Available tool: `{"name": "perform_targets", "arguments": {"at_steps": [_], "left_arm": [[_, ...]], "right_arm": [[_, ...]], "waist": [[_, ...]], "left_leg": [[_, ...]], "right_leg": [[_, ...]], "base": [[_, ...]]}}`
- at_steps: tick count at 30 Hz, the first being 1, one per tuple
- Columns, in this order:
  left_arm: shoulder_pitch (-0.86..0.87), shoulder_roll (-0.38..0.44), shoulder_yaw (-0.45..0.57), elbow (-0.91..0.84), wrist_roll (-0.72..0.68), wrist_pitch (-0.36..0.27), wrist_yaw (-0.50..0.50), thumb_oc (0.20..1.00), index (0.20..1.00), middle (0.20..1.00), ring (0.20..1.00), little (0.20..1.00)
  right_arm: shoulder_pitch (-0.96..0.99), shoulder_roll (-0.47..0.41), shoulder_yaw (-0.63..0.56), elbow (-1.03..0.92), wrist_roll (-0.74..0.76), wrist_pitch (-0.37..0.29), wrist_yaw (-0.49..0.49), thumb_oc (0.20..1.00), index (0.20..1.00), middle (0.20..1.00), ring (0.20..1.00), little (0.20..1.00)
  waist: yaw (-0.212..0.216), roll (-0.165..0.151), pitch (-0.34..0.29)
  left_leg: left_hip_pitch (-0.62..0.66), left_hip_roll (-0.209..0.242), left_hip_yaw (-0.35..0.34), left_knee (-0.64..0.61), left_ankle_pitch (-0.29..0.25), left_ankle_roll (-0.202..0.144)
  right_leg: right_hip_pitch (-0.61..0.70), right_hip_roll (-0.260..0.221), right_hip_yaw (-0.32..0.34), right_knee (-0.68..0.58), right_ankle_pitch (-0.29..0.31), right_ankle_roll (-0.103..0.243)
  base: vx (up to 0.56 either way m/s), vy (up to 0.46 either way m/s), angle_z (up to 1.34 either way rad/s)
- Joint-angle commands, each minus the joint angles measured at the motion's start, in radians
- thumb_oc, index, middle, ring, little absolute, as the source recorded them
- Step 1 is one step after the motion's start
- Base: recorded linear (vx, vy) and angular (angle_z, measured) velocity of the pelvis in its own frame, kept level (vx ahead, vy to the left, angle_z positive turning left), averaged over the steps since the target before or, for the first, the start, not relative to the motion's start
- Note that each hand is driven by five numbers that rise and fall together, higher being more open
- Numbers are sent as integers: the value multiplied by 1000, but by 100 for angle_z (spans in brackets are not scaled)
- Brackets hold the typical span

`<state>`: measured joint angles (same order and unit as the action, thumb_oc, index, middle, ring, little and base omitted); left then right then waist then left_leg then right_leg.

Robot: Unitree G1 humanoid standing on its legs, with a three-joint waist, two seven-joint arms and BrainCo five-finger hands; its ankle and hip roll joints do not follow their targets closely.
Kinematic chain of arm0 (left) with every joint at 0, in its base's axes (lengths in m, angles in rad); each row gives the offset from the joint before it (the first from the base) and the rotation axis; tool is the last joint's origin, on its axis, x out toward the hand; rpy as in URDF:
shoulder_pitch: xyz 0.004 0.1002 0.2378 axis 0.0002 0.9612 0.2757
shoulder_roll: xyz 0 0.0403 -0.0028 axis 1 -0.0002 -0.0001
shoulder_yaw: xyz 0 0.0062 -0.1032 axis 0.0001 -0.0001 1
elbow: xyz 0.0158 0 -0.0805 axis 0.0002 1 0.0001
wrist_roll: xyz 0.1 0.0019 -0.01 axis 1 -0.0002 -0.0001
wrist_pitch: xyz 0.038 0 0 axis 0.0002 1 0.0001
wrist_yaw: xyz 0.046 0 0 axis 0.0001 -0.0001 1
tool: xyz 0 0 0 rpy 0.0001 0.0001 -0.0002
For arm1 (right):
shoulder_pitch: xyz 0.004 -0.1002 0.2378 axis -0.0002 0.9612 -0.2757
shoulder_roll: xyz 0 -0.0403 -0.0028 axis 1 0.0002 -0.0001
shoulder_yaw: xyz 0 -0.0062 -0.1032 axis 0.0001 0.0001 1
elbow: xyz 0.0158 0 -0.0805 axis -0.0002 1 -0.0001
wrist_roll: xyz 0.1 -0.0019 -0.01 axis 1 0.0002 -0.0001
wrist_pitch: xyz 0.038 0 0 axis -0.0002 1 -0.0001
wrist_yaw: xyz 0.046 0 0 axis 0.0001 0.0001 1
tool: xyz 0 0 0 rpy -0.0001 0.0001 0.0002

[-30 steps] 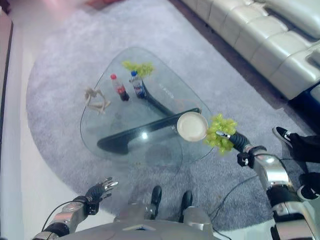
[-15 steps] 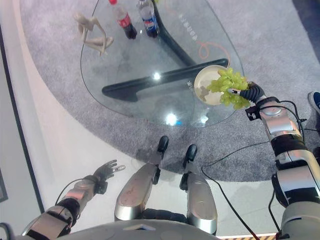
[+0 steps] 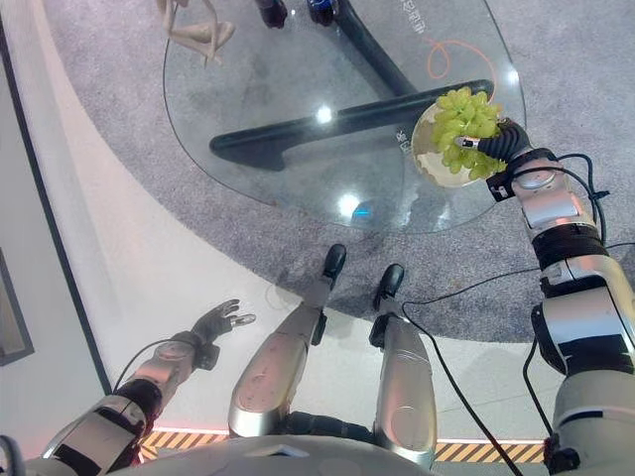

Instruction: Pick up fruits into the plate

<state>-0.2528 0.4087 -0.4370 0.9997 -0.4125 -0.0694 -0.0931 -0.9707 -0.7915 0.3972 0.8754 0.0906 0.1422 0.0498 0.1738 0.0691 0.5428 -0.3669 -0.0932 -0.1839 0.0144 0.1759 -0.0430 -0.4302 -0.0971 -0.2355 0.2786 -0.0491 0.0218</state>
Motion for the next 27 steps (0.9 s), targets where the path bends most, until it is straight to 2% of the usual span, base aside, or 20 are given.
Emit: {"name": "perform_targets", "arguments": {"at_steps": [1, 5, 6, 7, 13, 19, 27], "left_arm": [[40, 3, -24, -33, -22, -10, 6, 1000, 1000, 1000, 1000, 1000], [43, 6, -34, -48, -23, -14, 5, 1000, 1000, 1000, 1000, 1000], [45, 5, -39, -48, -23, -20, 6, 1000, 1000, 1000, 1000, 1000], [47, 5, -41, -53, -25, -17, 7, 1000, 1000, 1000, 1000, 1000], [52, 1, -46, -64, -29, -28, 10, 1000, 1000, 1000, 1000, 1000], [51, 5, -50, -70, -28, -32, 8, 1000, 1000, 1000, 1000, 1000], [37, 2, -52, -69, -22, -30, 12, 1000, 1000, 1000, 1000, 1000]], "right_arm": [[-85, -44, 79, 18, -72, 24, -70, 200, 200, 200, 200, 200], [-141, -40, 117, 83, -156, 79, -103, 200, 200, 200, 200, 200], [-154, -37, 129, 98, -169, 89, -115, 426, 426, 426, 426, 426], [-161, -36, 138, 100, -183, 105, -121, 1000, 1000, 1000, 1000, 1000], [-185, -24, 169, 114, -236, 190, -206, 1000, 1000, 1000, 1000, 1000], [-195, -28, 177, 151, -258, 221, -237, 1000, 1000, 1000, 1000, 1000], [-179, -20, 171, 176, -260, 198, -272, 1000, 1000, 1000, 1000, 1000]], "waist": [[2, 10, -23], [16, 18, -23], [19, 19, -23], [21, 19, -23], [26, 24, -23], [29, 27, -23], [26, 24, -23]], "left_leg": [[-61, -24, 55, 232, -235, 44], [-88, -32, 55, 248, -235, 47], [-96, -34, 55, 253, -236, 48], [-99, -35, 56, 254, -236, 49], [-118, -40, 63, 263, -239, 55], [-127, -44, 68, 267, -238, 58], [-105, -43, 73, 256, -242, 61]], "right_leg": [[-27, -7, 12, -7, 0, 33], [-59, -13, 7, 13, 0, 37], [-66, -14, 6, 17, 0, 37], [-70, -14, 6, 19, 0, 37], [-96, -12, 12, 35, -2, 39], [-106, -13, 12, 40, 0, 43], [-88, -7, 19, 32, -1, 44]], "base": [[-5, 15, 5], [-12, 7, 5], [0, 0, 0], [0, 0, 0], [0, 0, 0], [0, 0, 0], [-12, 0, 0]]}}
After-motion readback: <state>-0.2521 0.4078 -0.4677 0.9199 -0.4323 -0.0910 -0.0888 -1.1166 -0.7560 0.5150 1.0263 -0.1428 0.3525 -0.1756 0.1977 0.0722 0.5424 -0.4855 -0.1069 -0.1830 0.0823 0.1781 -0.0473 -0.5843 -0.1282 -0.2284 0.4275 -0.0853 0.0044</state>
